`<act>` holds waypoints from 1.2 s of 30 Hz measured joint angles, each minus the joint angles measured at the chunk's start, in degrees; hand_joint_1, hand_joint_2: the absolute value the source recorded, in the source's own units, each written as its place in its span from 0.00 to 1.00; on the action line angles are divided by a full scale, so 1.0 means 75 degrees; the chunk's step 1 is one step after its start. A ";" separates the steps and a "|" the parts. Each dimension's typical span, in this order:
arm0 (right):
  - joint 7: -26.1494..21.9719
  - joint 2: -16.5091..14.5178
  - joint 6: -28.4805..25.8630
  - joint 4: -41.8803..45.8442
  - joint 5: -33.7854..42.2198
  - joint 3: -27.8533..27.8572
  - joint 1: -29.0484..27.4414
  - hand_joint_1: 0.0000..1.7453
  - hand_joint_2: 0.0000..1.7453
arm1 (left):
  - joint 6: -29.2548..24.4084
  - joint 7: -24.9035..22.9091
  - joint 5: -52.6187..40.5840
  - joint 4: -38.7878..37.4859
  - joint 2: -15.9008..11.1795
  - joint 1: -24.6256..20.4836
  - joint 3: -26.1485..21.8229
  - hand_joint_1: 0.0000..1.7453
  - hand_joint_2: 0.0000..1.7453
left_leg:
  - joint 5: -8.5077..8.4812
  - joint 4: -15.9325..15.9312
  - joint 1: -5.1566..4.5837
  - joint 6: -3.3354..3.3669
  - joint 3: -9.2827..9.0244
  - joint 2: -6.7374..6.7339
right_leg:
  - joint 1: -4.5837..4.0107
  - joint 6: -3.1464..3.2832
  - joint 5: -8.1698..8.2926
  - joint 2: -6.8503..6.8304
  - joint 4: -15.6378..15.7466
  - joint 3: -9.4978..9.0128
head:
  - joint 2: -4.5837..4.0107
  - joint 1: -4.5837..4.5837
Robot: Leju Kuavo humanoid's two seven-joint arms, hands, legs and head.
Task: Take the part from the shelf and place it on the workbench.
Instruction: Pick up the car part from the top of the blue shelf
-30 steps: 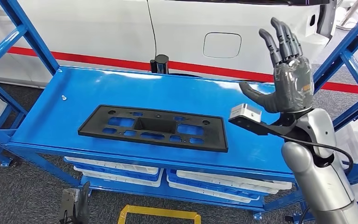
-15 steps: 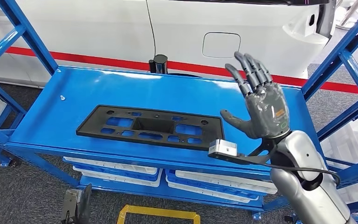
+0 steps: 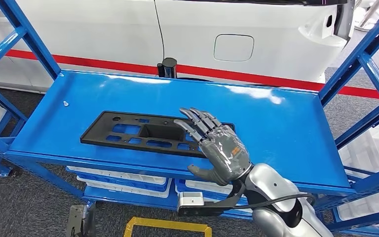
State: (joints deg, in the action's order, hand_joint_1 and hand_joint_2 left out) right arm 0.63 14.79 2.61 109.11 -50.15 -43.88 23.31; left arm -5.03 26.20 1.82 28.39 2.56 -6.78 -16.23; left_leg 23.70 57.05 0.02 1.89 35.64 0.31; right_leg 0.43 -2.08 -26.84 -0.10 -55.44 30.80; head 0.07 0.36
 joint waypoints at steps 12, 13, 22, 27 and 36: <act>0.0300 -0.1004 0.0041 -0.1852 0.0067 -0.0344 0.0632 0.00 1.00 | 0.0141 -0.0194 -0.0417 0.0294 0.0170 0.0135 -0.0565 0.00 0.00 | -0.0003 0.0000 0.0008 -0.0003 -0.0002 0.0000 | -0.0008 0.0001 0.0000 0.0001 -0.0002 -0.0001 | 0.0000 -0.0001; 0.0321 -0.1064 0.0009 -0.2021 0.0062 -0.0355 0.0676 0.00 1.00 | 0.0146 -0.0194 -0.0441 0.0308 0.0179 0.0139 -0.0605 0.00 0.00 | -0.0003 0.0000 0.0008 -0.0003 -0.0002 0.0000 | -0.0008 0.0001 0.0000 0.0001 -0.0002 -0.0001 | 0.0000 0.0000; 0.0580 -0.1519 -0.0098 -0.3139 -0.0037 -0.0325 0.0885 0.00 1.00 | 0.0223 -0.0218 -0.0607 0.0407 0.0232 0.0193 -0.0919 0.00 0.00 | -0.0002 0.0000 0.0008 -0.0004 -0.0001 -0.0001 | -0.0008 0.0003 -0.0001 0.0001 -0.0002 0.0002 | 0.0000 -0.0001; 0.0731 -0.1707 -0.0137 -0.3544 -0.0277 -0.0188 0.0868 0.00 1.00 | 0.0324 -0.0249 -0.0877 0.0412 0.0256 0.0214 -0.1160 0.00 0.00 | -0.0002 0.0000 0.0010 -0.0005 -0.0001 -0.0001 | -0.0009 0.0009 -0.0005 0.0001 -0.0002 0.0004 | 0.0000 -0.0001; 0.0900 -0.1881 -0.0120 -0.3887 -0.0570 -0.0051 0.0769 0.00 1.00 | 0.0449 -0.0320 -0.1222 0.0510 0.0360 0.0221 -0.1566 0.00 0.00 | -0.0002 0.0000 0.0009 -0.0005 -0.0001 -0.0001 | -0.0008 0.0009 -0.0005 0.0001 -0.0002 0.0004 | 0.0000 0.0000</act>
State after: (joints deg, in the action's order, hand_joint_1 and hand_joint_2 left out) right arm 7.38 0.68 1.71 79.95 -54.42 -44.27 29.08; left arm -1.66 23.80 -7.35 32.22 5.26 -5.12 -27.98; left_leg 23.69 57.06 0.08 1.86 35.63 0.30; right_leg 0.37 -2.01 -26.88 -0.10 -55.45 30.83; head 0.07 0.36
